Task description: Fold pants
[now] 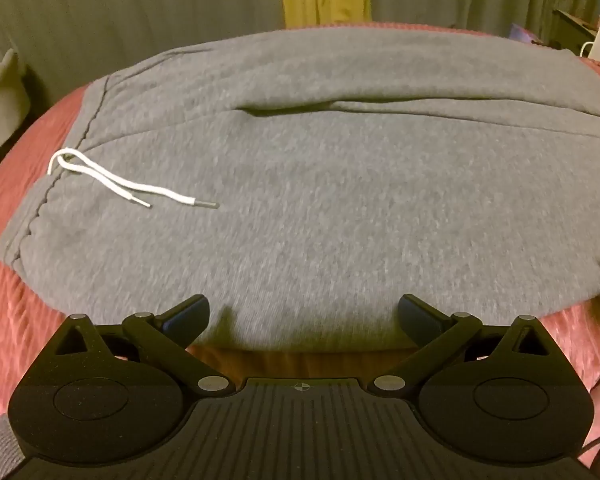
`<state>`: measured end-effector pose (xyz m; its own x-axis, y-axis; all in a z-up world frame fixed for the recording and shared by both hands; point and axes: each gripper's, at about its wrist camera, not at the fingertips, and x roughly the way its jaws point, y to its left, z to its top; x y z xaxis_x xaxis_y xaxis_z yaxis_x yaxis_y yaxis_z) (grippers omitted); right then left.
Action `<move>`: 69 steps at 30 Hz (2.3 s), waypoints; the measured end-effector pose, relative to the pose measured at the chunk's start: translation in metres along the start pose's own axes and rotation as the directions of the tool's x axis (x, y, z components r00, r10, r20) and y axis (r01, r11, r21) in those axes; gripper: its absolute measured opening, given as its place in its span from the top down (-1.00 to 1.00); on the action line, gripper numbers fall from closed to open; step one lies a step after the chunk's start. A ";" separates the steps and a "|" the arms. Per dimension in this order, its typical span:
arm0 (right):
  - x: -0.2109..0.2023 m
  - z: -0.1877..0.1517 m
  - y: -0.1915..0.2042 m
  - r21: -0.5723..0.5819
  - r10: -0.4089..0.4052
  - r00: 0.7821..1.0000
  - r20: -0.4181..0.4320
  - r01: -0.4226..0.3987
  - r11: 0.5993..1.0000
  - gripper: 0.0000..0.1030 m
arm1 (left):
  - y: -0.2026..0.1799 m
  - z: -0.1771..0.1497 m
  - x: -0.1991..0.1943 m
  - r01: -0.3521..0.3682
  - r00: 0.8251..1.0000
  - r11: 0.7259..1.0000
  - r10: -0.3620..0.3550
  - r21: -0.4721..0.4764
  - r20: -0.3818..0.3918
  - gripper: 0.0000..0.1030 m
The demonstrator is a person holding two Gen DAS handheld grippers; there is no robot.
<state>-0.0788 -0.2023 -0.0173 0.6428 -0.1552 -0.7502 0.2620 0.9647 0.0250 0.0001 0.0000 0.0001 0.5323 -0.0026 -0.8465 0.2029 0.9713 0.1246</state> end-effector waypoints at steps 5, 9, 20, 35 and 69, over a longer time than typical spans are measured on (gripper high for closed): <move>0.000 0.000 0.000 -0.001 -0.001 1.000 -0.002 0.001 1.000 -0.92 | 0.001 -0.003 -0.001 0.001 1.000 1.000 -0.001 0.005 0.004 -1.00; 0.001 0.000 0.000 0.001 -0.001 1.000 -0.003 0.001 1.000 -0.92 | 0.001 -0.003 0.001 0.000 1.000 1.000 0.000 0.004 0.002 -1.00; 0.001 0.000 0.000 0.000 -0.001 1.000 -0.003 0.001 1.000 -0.92 | 0.001 -0.001 0.003 0.000 1.000 1.000 0.000 0.002 -0.004 -1.00; 0.001 0.000 0.000 0.000 -0.001 1.000 -0.004 0.001 1.000 -0.92 | 0.000 -0.001 0.003 -0.001 1.000 1.000 0.001 0.001 -0.007 -1.00; 0.000 0.001 0.000 0.002 0.000 1.000 -0.003 0.000 1.000 -0.92 | 0.000 -0.007 0.004 0.004 1.000 1.000 -0.004 -0.001 -0.016 -1.00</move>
<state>-0.0778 -0.2026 -0.0168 0.6409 -0.1541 -0.7520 0.2630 0.9644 0.0265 -0.0040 0.0020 -0.0070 0.5186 -0.0024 -0.8550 0.2042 0.9714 0.1211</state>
